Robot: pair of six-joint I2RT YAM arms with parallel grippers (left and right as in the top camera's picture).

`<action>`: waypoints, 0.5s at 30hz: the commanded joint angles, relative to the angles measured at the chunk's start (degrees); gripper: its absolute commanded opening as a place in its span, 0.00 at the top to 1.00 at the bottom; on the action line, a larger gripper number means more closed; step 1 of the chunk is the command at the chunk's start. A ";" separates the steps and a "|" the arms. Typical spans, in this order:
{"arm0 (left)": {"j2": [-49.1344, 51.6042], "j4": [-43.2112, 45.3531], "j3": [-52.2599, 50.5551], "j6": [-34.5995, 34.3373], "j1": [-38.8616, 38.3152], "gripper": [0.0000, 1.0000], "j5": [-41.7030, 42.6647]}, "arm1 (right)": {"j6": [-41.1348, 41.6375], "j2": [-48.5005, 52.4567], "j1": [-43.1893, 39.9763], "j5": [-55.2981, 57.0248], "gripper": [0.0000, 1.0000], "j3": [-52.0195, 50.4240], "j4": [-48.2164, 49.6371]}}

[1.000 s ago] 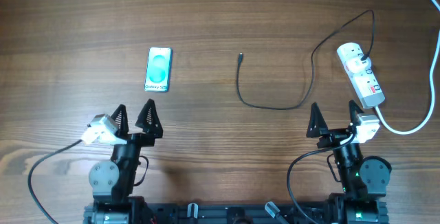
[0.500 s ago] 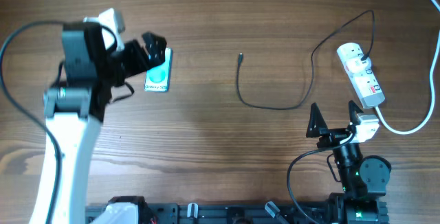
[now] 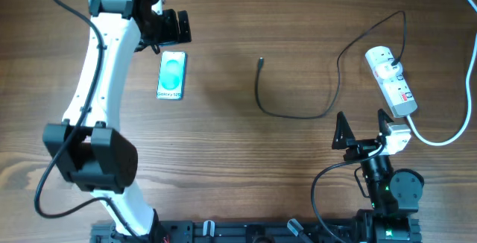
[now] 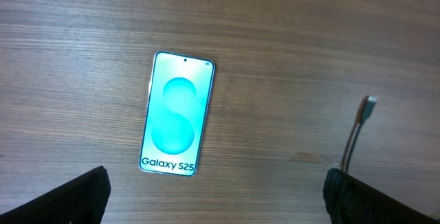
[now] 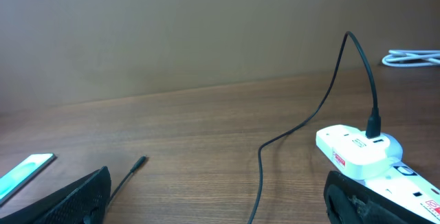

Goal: Plug charger to phone and switch on socket
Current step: 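Move the left gripper to the Galaxy S25 phone and grasp it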

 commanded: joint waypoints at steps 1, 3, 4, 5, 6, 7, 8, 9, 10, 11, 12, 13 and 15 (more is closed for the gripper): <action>4.61 -0.22 0.52 6.49 -0.11 0.00 2.01 | 0.39 -0.35 0.24 0.07 0.00 0.00 0.26; 7.32 -0.48 0.31 7.91 -0.11 0.00 2.01 | 0.42 -0.35 0.22 0.07 0.00 0.00 0.26; 8.33 -0.48 0.31 7.91 -0.11 0.00 2.01 | 0.44 -0.35 0.24 0.07 0.00 0.00 0.26; 9.49 -0.42 0.31 8.11 -0.11 0.00 2.01 | 0.42 -0.35 0.22 0.07 0.00 0.00 0.26; 11.23 -0.48 0.31 9.16 -0.11 0.00 1.99 | 0.44 -0.35 0.22 0.07 0.00 0.00 0.26; 12.50 -0.48 0.31 9.20 -0.11 0.00 1.51 | 0.44 -0.35 0.22 0.07 0.00 0.00 0.26; 13.46 -0.50 0.31 9.18 -0.09 0.00 1.20 | 0.42 -0.35 0.22 0.07 0.00 0.00 0.26; 14.19 -0.52 0.31 9.18 -0.09 0.00 1.07 | 0.44 -0.35 0.24 0.07 0.00 0.00 0.26; 14.97 -0.33 0.24 9.16 -0.09 0.00 1.05 | 0.44 -0.35 0.22 0.07 0.00 0.00 0.26; 15.58 0.28 -0.09 9.14 -0.09 0.00 0.28 | 0.44 -0.35 0.24 0.07 0.00 0.00 0.26; 15.98 1.03 -0.83 8.83 -0.07 0.01 -0.92 | 0.42 -0.35 0.24 0.07 0.00 0.00 0.26; 16.44 1.29 -1.62 7.50 0.02 0.01 -2.91 | 0.44 -0.35 0.24 0.07 0.00 0.00 0.26; 16.61 1.46 -2.43 6.71 0.35 0.00 -3.23 | 0.44 -0.35 0.24 0.07 0.00 0.00 0.26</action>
